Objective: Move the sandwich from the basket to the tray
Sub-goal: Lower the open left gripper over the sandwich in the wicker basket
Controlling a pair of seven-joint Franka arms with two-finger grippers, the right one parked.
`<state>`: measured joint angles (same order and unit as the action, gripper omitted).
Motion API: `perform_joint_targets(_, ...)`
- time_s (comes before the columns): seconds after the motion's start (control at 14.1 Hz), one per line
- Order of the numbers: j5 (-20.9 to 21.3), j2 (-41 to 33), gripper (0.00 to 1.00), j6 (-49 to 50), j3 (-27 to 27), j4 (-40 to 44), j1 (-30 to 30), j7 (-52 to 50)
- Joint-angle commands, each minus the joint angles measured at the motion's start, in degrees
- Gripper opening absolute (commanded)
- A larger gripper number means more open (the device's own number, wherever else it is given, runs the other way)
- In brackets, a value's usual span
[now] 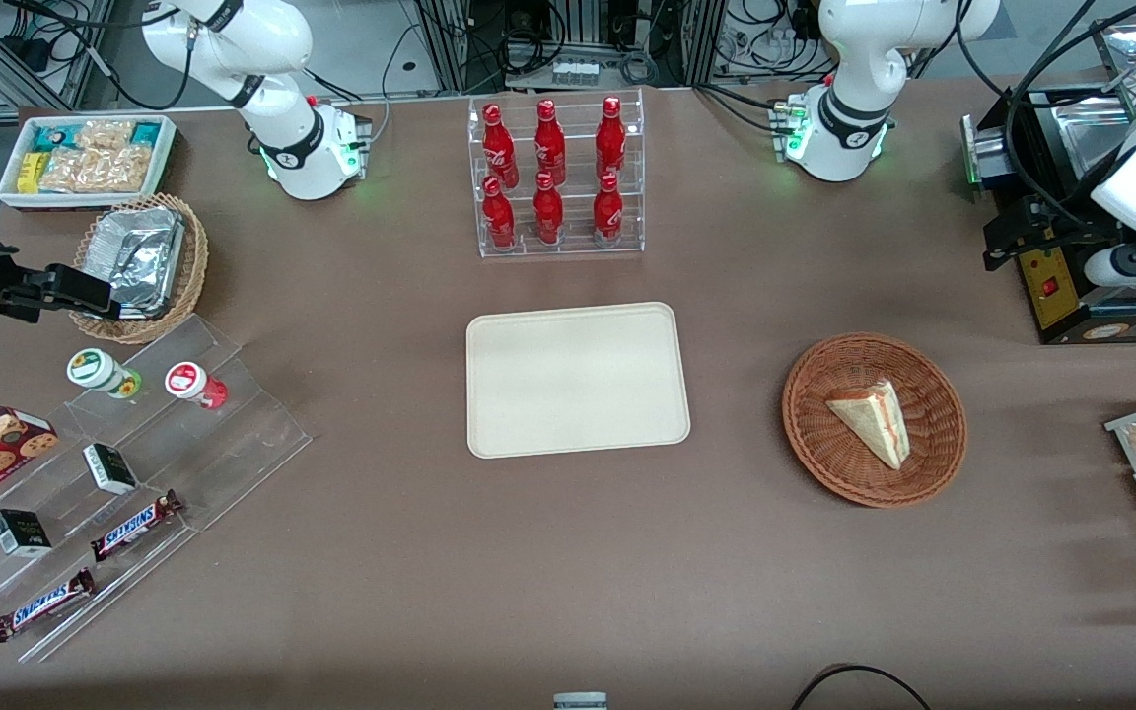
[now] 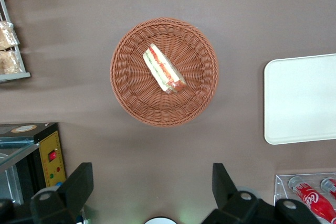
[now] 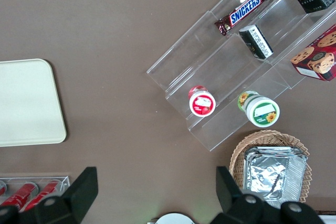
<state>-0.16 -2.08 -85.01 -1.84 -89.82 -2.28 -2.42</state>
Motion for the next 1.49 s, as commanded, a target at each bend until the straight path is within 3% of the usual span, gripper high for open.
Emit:
perform_joint_targets(0.0, -1.42, -0.12, 1.0, -0.42, 1.65, 0.18, 0.52, 1.45)
perform_joint_targets(0.28, -0.54, 2.24, 1.0, -2.96, 1.58, -0.96, 0.34, 0.84)
perform_joint_targets(0.57, -0.45, 1.64, 1.0, -14.36, 1.31, -11.66, 0.26, -1.96)
perform_joint_targets(1.13, -0.45, 2.25, 1.0, -46.8, -0.36, -34.87, -0.36, -27.43)
perform_joint_targets(1.42, -0.45, 7.16, 1.0, -53.58, -0.44, -36.65, -0.45, -33.08)
